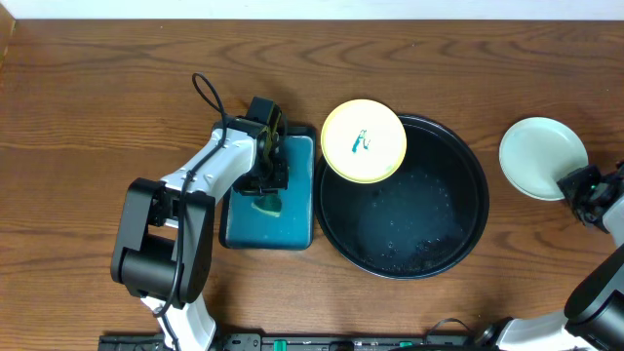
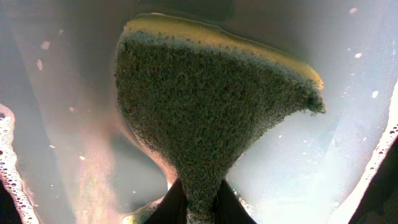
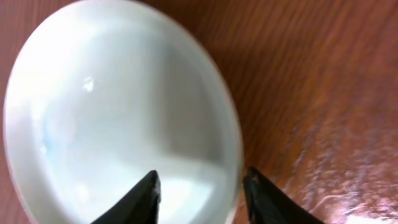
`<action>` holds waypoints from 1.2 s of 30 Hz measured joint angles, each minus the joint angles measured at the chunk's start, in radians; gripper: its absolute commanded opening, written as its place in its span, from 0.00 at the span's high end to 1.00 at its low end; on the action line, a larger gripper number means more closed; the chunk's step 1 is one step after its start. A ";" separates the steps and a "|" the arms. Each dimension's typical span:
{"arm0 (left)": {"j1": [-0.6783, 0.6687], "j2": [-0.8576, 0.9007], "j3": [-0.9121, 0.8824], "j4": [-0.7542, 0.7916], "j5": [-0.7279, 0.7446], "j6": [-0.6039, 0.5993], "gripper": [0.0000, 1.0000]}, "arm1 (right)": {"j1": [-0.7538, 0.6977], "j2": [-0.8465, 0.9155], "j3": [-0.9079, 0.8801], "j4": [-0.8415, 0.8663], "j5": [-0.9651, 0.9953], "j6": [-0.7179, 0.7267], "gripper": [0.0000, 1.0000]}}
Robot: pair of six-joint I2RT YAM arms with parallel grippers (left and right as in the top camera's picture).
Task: Clean dirty plates on tray and stack at the side
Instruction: 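Release the plate and move the right gripper to the yellow plate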
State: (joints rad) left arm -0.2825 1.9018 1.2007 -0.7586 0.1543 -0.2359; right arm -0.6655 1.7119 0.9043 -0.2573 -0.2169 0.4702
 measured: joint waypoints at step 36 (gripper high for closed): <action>0.000 0.000 0.000 0.000 0.000 0.000 0.89 | 0.538 -0.230 0.396 -0.583 -0.088 -0.418 0.67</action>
State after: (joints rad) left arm -0.2825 1.9018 1.2007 -0.7586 0.1543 -0.2359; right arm -0.1272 1.4815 1.2999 -0.8398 -0.3046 0.0525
